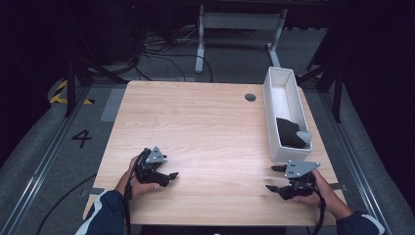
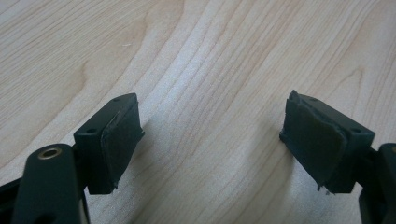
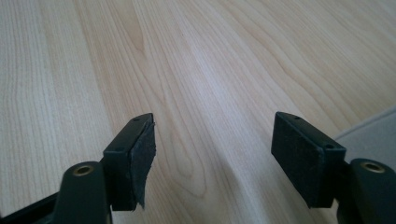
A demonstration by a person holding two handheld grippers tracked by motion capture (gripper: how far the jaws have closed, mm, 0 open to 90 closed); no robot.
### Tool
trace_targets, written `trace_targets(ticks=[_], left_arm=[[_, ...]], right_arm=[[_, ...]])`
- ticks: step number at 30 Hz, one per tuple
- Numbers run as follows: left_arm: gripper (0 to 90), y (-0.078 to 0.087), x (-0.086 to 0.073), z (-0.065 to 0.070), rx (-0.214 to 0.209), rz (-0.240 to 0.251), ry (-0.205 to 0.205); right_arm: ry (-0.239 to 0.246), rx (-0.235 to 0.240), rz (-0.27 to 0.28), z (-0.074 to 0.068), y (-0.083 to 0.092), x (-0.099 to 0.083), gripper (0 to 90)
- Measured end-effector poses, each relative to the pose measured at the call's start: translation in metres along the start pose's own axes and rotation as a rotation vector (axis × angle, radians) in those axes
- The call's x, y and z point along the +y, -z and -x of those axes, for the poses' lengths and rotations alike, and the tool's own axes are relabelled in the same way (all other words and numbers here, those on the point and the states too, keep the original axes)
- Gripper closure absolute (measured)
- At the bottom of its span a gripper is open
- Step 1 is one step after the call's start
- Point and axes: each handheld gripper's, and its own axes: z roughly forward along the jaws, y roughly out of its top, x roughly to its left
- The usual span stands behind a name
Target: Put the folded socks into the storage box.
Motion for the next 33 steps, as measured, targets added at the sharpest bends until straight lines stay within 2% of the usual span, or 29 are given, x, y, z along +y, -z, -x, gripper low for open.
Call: trace_targets(ticks=[4, 6, 12, 13, 17, 20, 33], left_arm=[[19.9, 0.000, 0.000, 0.000, 0.000, 0.000, 0.000], [19.9, 0.000, 0.000, 0.000, -0.001, 0.000, -0.001], [19.5, 0.000, 0.001, -0.001, -0.006, -0.003, -0.010], [19.5, 0.000, 0.001, -0.001, -0.007, -0.003, -0.009], [19.2, 0.000, 0.001, -0.001, -0.011, -0.006, -0.014], [18.8, -0.001, 0.001, -0.001, -0.010, -0.003, -0.019], [18.7, -0.001, 0.001, -0.001, -0.007, -0.004, -0.018]], right_arm=[[-0.045, -0.023, 0.007, 0.003, -0.002, -0.010, 29.1], [-0.068, -0.009, 0.023, 0.004, -0.002, -0.015, 27.9], [-0.085, -0.034, 0.000, 0.006, -0.007, -0.027, 25.0], [-0.088, -0.035, 0.012, 0.006, -0.007, -0.028, 24.1], [-0.148, -0.019, 0.035, 0.009, -0.009, -0.034, 21.1], [-0.177, -0.014, 0.024, 0.012, -0.009, -0.034, 18.9], [-0.168, -0.006, 0.025, 0.014, -0.010, -0.034, 18.1]])
